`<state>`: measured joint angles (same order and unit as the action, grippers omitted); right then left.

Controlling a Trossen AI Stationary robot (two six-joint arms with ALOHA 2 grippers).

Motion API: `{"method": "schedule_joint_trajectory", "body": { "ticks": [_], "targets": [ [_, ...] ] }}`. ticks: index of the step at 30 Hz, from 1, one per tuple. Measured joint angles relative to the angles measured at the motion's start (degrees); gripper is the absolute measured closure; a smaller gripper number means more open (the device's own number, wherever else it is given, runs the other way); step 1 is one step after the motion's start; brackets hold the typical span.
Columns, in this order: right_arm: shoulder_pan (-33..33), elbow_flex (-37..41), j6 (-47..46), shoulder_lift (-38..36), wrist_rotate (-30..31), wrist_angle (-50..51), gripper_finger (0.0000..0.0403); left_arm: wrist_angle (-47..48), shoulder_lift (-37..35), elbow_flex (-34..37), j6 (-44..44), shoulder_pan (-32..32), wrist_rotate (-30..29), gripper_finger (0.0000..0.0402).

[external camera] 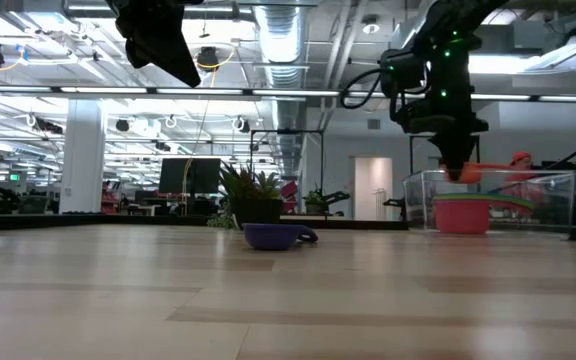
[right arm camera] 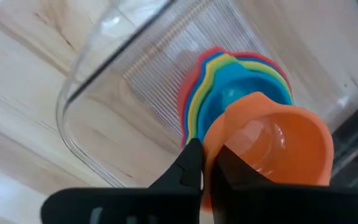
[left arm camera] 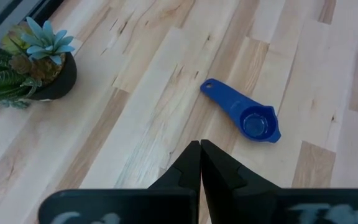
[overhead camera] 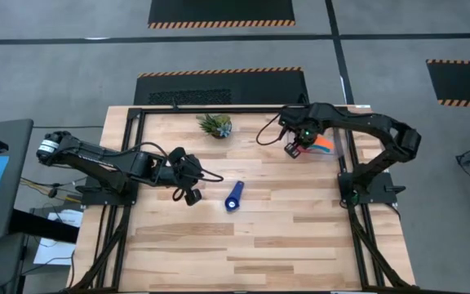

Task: Nest measuring cups in basket
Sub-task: Stack the orange measuring cup on top of the light blue measuring cup in the transparent bin

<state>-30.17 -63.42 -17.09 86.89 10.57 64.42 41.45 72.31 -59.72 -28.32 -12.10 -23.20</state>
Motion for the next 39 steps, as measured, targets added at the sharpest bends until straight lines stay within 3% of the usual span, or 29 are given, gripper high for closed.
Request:
{"method": "schedule_joint_trajectory", "body": {
  "ticks": [29,39],
  "targets": [
    [-1.9,0.0,5.2,0.1,0.0,2.4,0.0286,0.0,0.0,0.0,-2.8,0.0,0.2,0.0401],
    [-2.7,-1.8,4.6,0.2,-0.6,3.5,0.0276,-0.1,0.0,0.0,-2.8,0.0,0.2,0.0402]
  ]
}}
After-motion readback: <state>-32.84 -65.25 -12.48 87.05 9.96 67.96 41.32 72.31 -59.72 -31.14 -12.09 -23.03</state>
